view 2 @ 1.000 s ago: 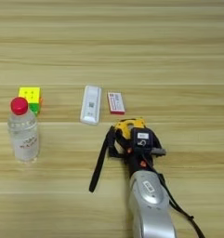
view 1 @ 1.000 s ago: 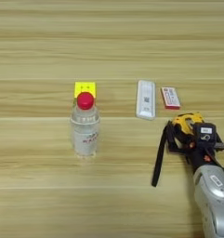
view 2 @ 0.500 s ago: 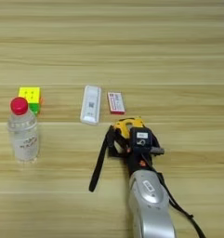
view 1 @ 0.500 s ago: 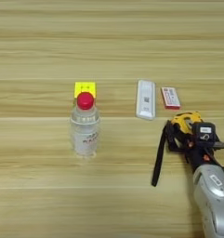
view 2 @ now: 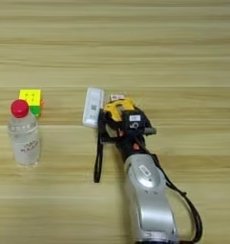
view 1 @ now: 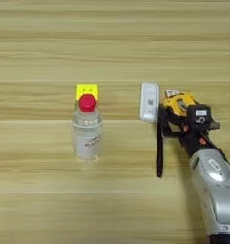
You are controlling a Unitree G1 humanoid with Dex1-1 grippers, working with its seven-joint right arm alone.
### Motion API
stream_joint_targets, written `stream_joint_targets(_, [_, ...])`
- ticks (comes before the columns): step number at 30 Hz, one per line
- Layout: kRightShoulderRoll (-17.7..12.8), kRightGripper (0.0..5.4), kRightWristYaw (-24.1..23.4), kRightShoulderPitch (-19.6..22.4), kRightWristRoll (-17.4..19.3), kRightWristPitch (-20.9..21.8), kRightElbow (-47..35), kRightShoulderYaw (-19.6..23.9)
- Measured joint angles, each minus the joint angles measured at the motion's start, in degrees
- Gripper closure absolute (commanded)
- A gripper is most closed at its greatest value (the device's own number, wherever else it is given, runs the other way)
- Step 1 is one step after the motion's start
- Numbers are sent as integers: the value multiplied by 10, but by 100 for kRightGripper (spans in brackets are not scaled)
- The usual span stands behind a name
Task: Move the objects on the table
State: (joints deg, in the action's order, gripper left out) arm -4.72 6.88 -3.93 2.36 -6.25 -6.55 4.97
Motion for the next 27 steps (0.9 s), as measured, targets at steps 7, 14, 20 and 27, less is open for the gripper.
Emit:
stream_joint_targets(7, [-1,73,28,88,-1,-11,31,-36])
stream_joint_targets(14, [8,73,51,148,-1,-6,110,-63])
stream_joint_targets(20, [15,73,69,191,4,18,205,-62])
stream_joint_targets(27, [36,73,102,242,13,80,342,-66])
